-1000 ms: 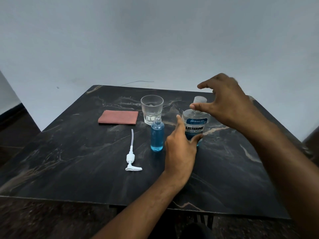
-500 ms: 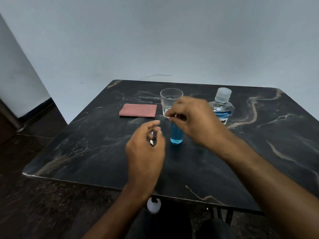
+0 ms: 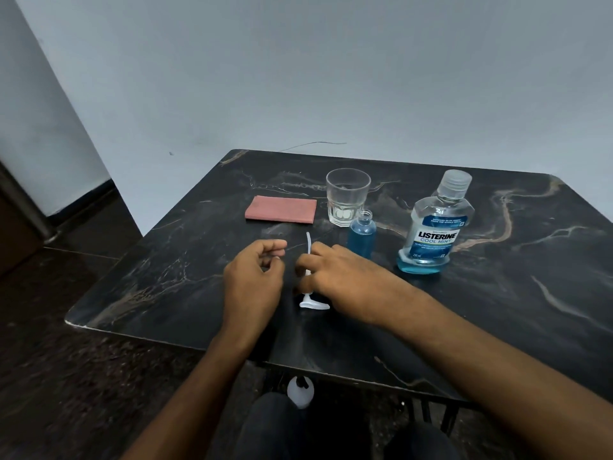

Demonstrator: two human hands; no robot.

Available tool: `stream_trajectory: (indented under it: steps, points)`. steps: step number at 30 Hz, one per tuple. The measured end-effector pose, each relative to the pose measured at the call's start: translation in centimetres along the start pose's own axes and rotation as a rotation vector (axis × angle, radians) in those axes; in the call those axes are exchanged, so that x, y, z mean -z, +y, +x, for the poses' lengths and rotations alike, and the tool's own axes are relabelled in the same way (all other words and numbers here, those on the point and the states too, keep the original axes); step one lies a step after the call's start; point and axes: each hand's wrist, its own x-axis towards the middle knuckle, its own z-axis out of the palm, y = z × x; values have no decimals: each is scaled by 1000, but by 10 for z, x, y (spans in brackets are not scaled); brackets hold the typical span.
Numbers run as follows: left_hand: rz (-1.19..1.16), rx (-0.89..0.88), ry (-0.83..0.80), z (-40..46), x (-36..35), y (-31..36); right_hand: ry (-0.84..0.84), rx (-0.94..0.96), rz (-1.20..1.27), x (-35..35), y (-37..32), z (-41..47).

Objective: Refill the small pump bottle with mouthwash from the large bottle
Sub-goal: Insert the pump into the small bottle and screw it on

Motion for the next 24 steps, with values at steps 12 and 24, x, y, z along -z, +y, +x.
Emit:
stream_trajectory:
  steps: [12,24]
  points:
    - [-71,42,-25,6,-4,-2,24,43,-98,1,-6,1]
    - [-116,69,-18,4,-3,-1,60,63,-97,-2,-6,-1]
